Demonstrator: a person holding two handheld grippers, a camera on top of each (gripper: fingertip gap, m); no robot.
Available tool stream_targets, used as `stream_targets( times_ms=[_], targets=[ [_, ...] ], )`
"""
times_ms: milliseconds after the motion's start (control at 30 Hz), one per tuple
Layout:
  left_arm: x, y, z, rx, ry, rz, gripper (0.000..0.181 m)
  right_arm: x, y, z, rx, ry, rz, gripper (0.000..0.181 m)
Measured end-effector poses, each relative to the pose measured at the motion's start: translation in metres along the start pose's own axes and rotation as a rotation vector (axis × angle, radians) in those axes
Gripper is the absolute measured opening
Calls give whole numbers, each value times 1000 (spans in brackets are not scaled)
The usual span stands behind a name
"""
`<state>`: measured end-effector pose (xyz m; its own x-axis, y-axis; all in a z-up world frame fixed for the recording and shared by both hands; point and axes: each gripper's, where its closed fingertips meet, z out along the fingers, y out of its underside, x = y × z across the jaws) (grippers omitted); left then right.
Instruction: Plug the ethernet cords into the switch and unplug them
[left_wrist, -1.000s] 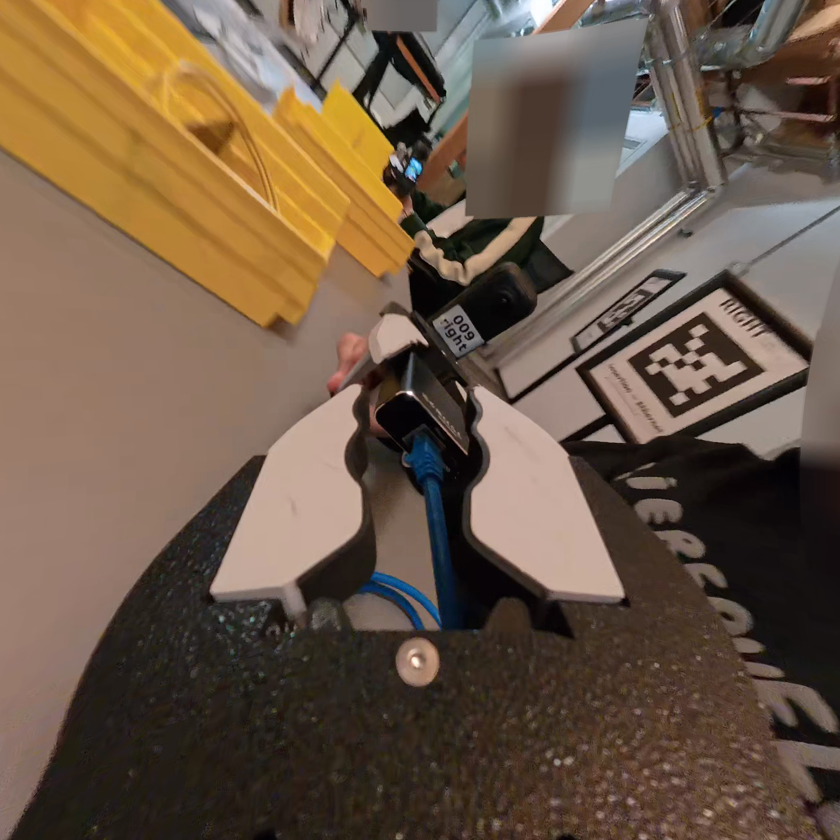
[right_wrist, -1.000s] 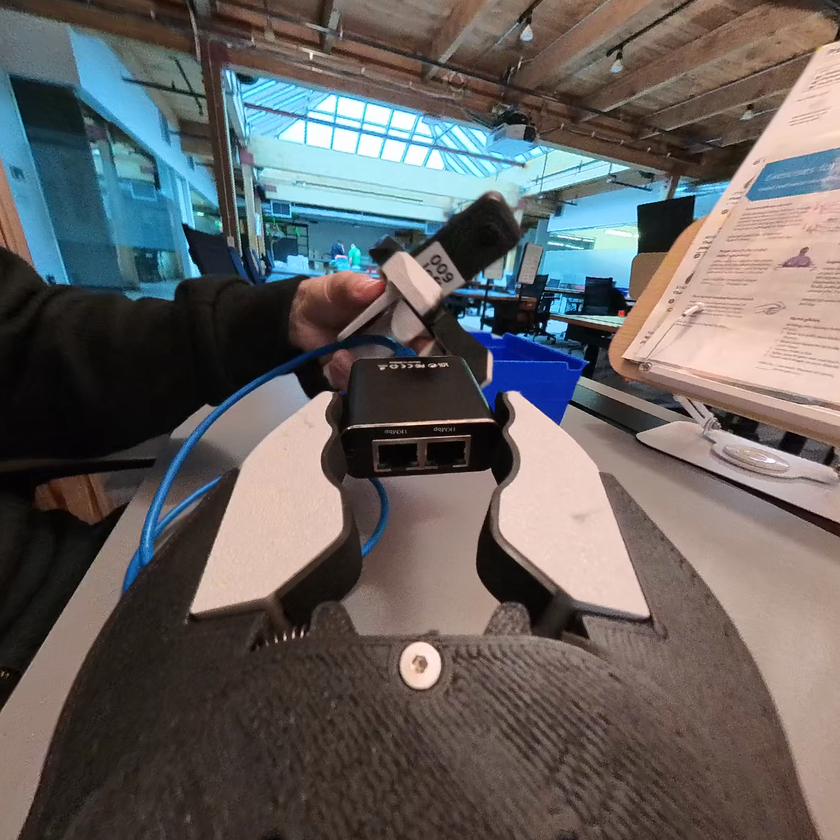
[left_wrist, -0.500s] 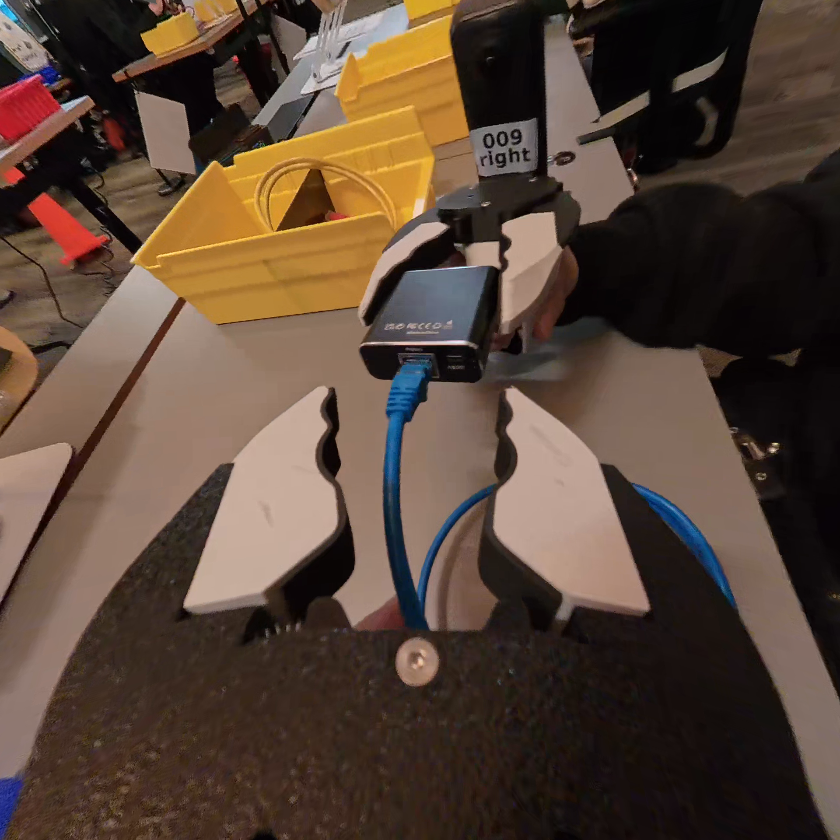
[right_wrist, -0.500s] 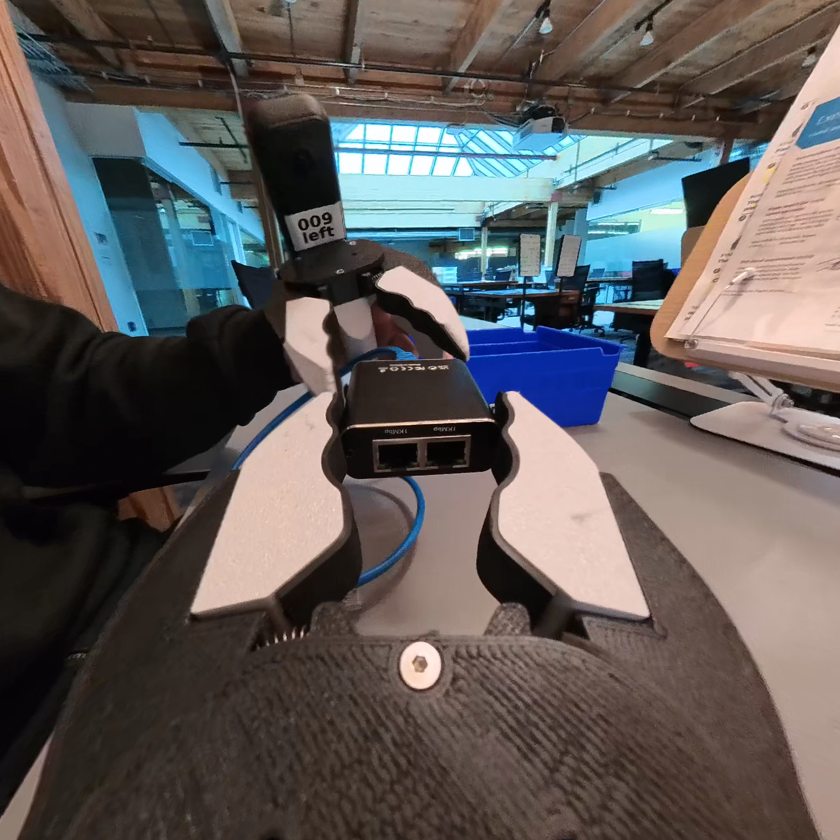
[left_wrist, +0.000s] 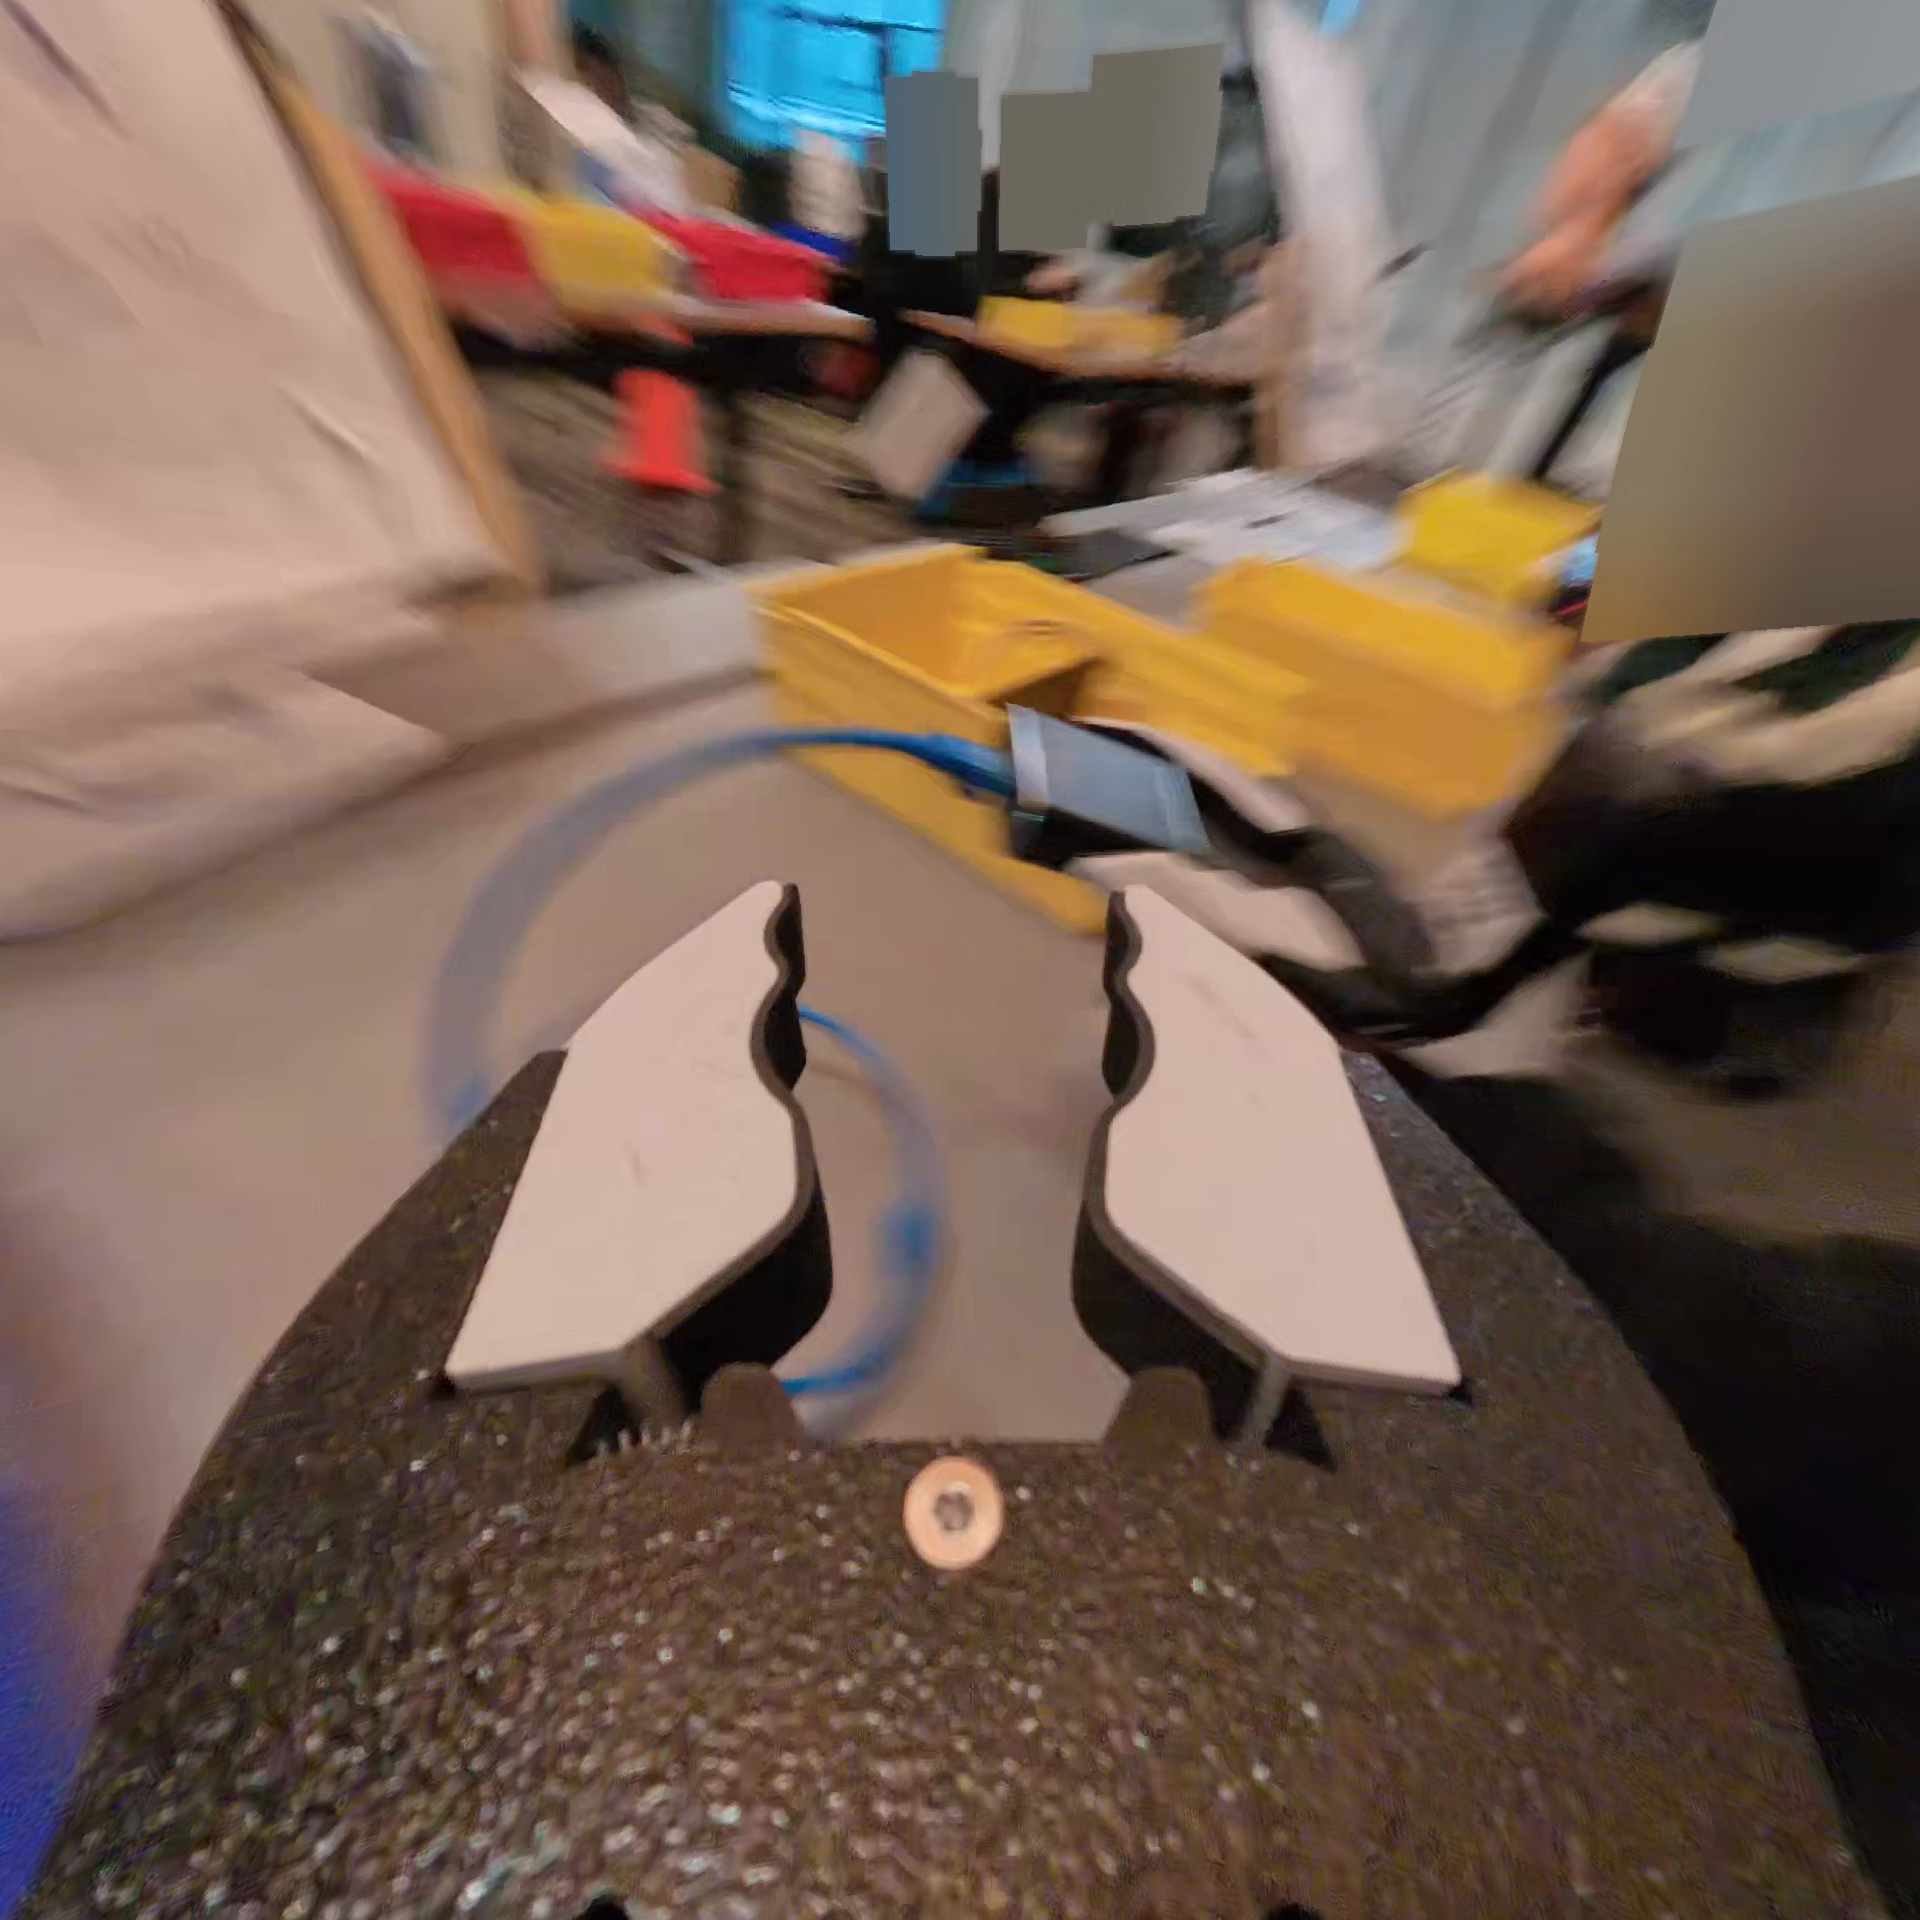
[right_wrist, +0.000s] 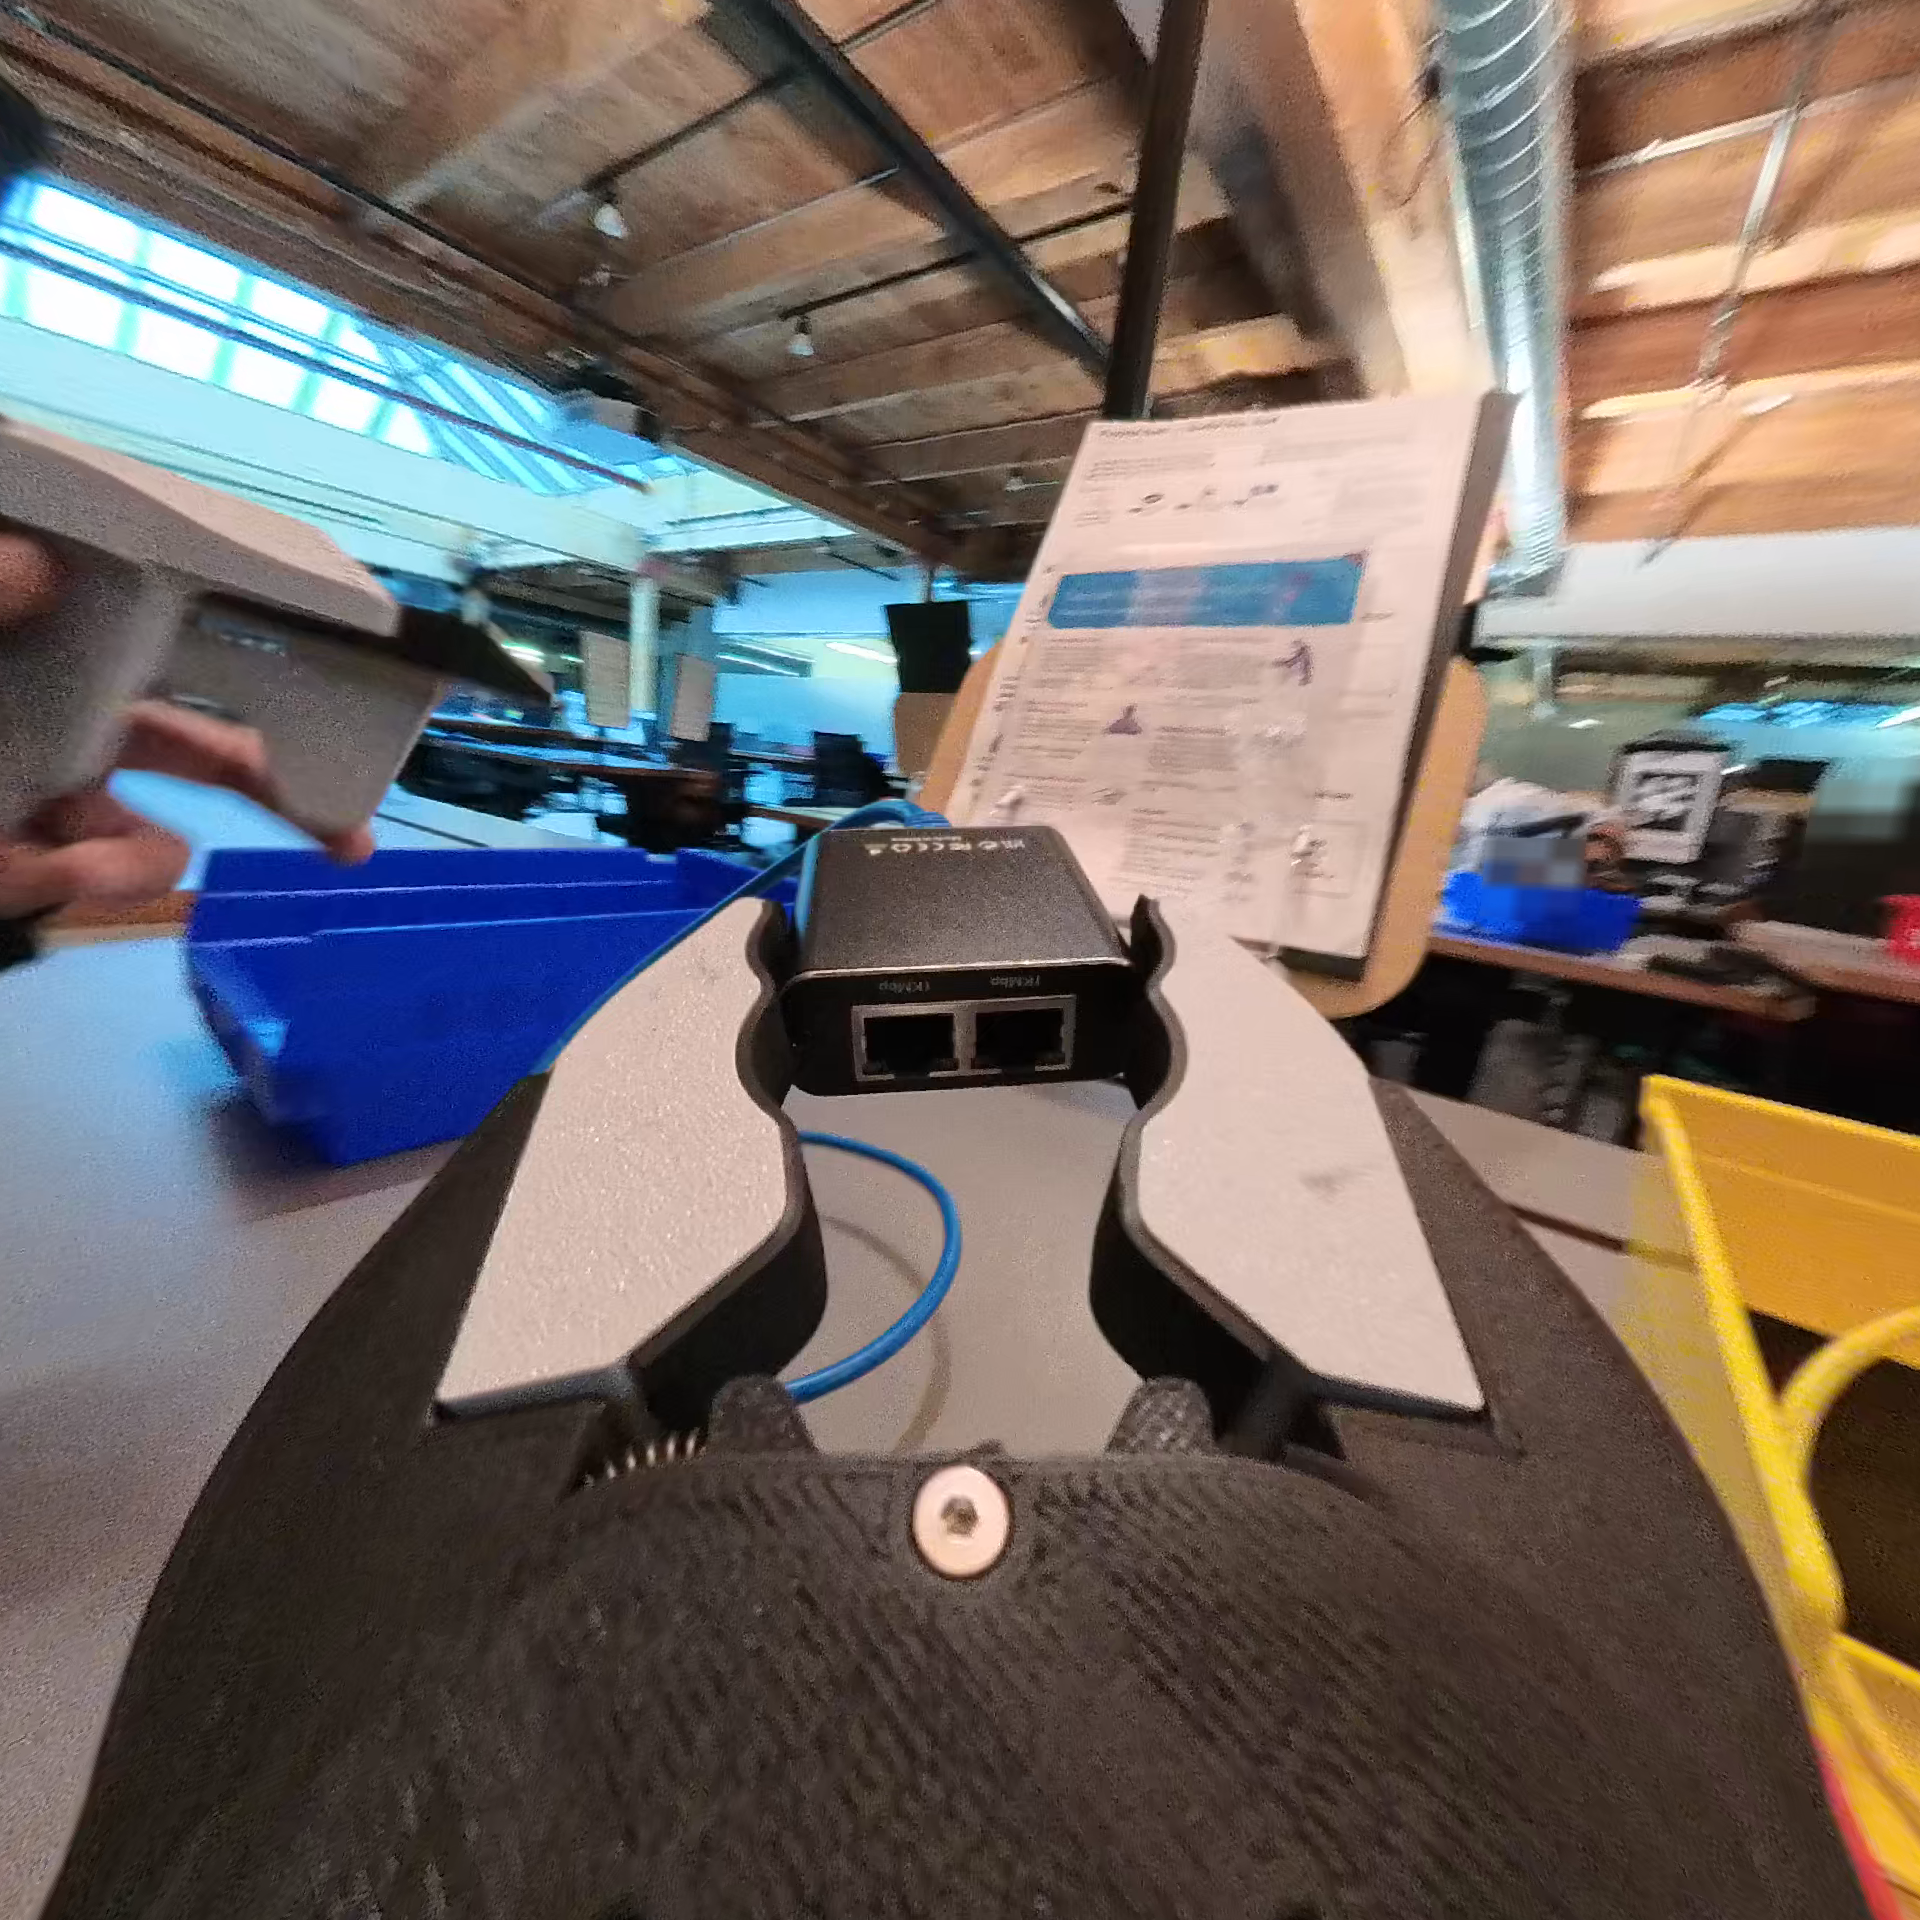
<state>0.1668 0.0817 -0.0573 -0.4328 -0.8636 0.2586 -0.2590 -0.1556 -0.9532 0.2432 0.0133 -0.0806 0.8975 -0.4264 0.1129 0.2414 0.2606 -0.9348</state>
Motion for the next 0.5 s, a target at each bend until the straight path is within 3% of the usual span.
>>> stream_targets(
  times_ms=[100,200,300,400,500],
  targets=[
    [28,27,27,-50,313,-436,54,-9,-11,2,21,88,-184,64],
    [38,39,49,-68,498,-678,53,-30,-16,6,20,78,-327,64],
    [41,34,57,-25,596,-735,47,-47,-13,11,0,31,-420,64],
    [40,32,56,-32,654,-707,26,-54,-11,12,15,11,-486,63],
    [35,36,48,-112,671,-633,25,-66,-8,10,2,-167,-475,63]
  ],
)
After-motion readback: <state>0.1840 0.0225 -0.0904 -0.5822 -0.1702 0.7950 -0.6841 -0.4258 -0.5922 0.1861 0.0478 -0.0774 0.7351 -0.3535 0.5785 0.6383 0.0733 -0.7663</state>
